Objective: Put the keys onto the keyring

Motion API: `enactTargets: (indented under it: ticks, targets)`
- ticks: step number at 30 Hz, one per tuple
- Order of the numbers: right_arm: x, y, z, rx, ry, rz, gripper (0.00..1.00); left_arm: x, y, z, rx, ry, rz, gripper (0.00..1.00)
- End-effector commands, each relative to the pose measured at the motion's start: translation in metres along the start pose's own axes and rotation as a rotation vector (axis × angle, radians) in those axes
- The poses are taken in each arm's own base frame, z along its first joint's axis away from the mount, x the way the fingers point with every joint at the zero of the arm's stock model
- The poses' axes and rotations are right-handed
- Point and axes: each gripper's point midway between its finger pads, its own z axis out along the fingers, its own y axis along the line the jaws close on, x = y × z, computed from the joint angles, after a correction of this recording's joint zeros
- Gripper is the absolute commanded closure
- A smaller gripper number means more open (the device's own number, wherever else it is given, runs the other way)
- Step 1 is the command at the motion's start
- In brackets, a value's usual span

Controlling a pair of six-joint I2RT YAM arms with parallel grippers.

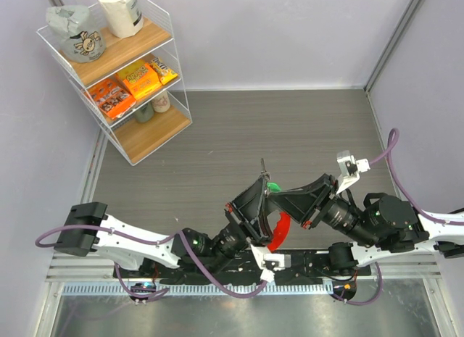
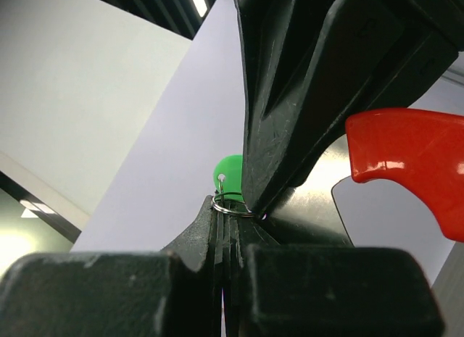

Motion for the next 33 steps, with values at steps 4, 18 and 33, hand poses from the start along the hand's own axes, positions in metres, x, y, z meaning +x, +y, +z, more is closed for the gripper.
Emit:
enactTargets:
  ticks: [4,18,33]
  targets:
    - [0.037,-0.007,0.002,-0.003,0.11,-0.063,0.94,-0.022,0.096,-0.004,-0.301,-0.098,-0.013,0.97]
    - [0.038,-0.02,-0.004,0.033,0.11,-0.075,0.94,0.024,0.128,-0.02,-0.315,0.036,-0.056,0.78]
    - [0.04,-0.088,-0.031,0.352,0.186,-0.216,0.94,0.065,0.102,-0.041,-0.223,0.174,-0.238,0.78]
